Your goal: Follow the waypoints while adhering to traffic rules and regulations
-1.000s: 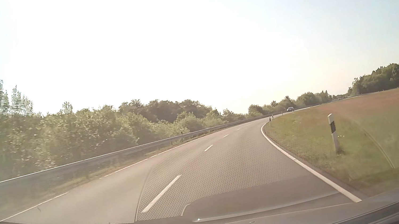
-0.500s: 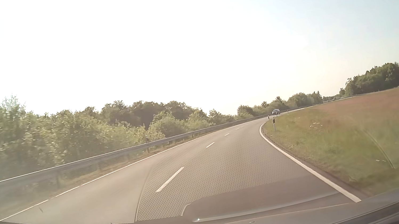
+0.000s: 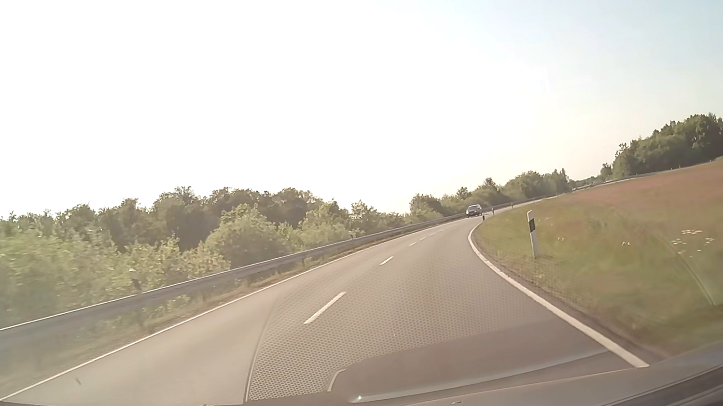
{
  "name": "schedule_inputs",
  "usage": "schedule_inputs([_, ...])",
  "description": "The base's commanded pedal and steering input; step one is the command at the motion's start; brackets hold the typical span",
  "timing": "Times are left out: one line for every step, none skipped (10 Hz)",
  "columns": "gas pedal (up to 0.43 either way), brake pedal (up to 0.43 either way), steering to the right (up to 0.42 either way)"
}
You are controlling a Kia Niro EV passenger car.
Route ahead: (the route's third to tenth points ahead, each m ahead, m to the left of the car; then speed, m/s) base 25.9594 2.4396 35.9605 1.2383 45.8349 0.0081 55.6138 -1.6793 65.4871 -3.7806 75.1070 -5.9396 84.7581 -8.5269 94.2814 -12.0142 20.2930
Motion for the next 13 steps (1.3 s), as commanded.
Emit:
schedule_inputs([0.209,0.006,0.022])
schedule_inputs([0.209,0.006,0.022])
schedule_inputs([0.22,0.006,0.022])
schedule_inputs([0.22,0.006,0.021])
schedule_inputs([0.22,0.006,0.022])
schedule_inputs([0.22,0.006,0.022])
schedule_inputs([0.22,0.006,0.022])
schedule_inputs([0.22,0.006,0.022])
schedule_inputs([0.22,0.006,0.022])
schedule_inputs([0.22,0.006,0.022])
schedule_inputs([0.22,0.006,0.022])
schedule_inputs([0.22,0.006,0.022])
schedule_inputs([0.22,0.006,0.022])
